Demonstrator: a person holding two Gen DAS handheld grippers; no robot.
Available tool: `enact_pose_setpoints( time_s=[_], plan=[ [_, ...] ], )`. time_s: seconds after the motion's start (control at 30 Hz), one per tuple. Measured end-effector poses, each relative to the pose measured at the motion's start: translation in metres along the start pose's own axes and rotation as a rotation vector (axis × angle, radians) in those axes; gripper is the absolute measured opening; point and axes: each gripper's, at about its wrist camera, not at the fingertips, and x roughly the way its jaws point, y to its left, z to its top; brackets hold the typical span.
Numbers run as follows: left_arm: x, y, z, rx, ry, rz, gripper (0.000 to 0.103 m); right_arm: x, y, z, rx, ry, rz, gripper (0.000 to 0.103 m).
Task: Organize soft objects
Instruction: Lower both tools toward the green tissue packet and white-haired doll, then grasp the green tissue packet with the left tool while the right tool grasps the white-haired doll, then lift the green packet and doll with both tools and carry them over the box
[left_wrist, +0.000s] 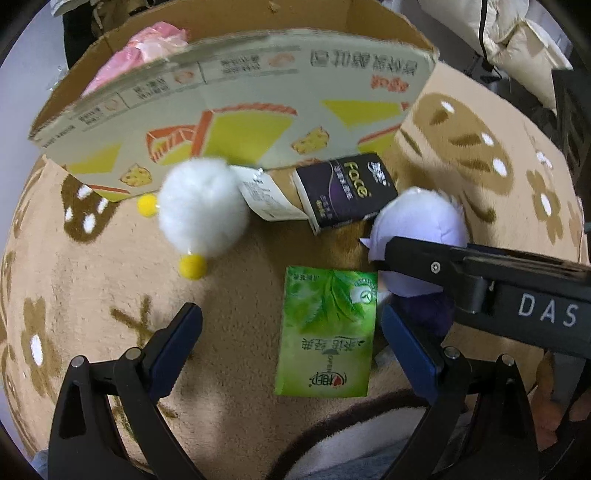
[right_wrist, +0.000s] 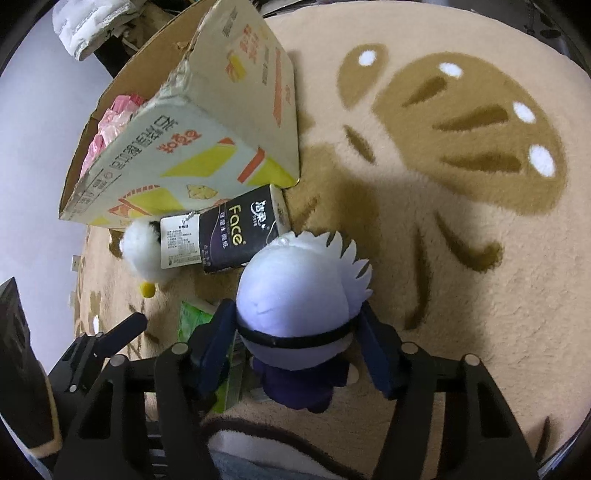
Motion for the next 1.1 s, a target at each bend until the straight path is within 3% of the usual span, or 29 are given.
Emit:
enact_pose_setpoints(
  time_s=[0.27, 0.77, 1.1],
  plan=[
    [0.007, 0.000, 0.001, -0.012, 0.005, 0.026, 0.097, 0.008, 0.010, -0.004, -0.016, 0.008, 0.000, 0.063],
    [0.013, 0.009, -0.010, -0.058, 0.033, -0.108, 0.054, 0.010, 0.015, -0.005, -0.049, 0.005, -0.017, 0.063],
    [-0.005, 0.015, -0.014, -0.055, -0.031, -0.019, 0.053, 0.006, 0.024, -0.010, -0.090, -0.019, -0.026, 0.060]
  ],
)
